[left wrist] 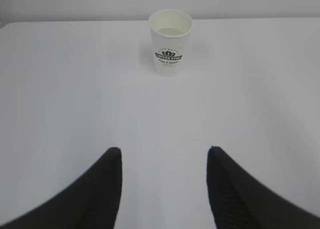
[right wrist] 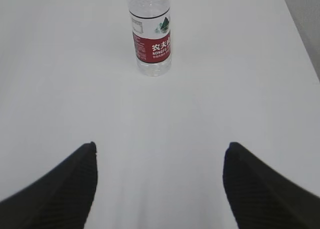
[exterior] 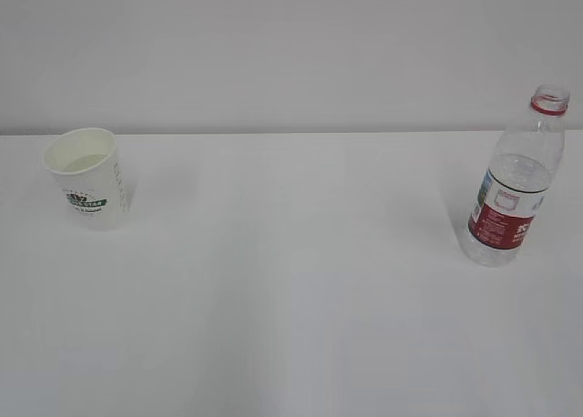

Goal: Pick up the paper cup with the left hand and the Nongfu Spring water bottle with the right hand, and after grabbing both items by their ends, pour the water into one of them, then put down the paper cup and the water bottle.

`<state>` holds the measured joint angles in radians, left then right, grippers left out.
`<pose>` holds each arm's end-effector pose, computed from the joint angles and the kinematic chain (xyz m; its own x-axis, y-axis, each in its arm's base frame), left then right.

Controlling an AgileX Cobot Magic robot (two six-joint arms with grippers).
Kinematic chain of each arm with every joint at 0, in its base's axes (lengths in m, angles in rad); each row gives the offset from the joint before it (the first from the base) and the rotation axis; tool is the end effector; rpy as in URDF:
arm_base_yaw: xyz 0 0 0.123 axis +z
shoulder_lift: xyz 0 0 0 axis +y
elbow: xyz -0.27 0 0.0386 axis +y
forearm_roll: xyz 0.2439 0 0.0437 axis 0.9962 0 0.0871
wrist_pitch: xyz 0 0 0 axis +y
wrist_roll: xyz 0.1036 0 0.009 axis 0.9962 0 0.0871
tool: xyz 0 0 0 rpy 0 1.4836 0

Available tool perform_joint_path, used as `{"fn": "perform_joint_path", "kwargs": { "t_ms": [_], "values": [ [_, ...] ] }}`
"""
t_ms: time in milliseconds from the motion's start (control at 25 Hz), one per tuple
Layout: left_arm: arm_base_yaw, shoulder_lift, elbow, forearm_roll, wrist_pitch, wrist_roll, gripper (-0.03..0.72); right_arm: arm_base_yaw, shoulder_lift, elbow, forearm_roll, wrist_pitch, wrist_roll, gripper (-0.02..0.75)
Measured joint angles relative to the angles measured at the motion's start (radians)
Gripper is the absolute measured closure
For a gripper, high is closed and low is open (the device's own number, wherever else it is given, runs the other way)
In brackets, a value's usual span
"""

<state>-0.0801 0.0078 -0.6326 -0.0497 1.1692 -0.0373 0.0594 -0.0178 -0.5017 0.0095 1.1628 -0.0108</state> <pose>-0.0046 -0.0044 0.2959 -0.4458 -0.0210 -0.8949 0.0957 0.9929 -0.0710 0.0076 0.0014 0.2609 -0.5265 -0.0384 -0.8493 -0.0705 0.9975 -0.0014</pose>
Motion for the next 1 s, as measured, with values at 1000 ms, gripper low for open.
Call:
{"fn": "perform_joint_path", "kwargs": {
  "t_ms": [1000],
  "values": [
    [0.0,0.0,0.106,0.001,-0.066,0.0,0.291,0.0,0.0,0.005,0.0,-0.006,0.0,0.149]
  ]
}}
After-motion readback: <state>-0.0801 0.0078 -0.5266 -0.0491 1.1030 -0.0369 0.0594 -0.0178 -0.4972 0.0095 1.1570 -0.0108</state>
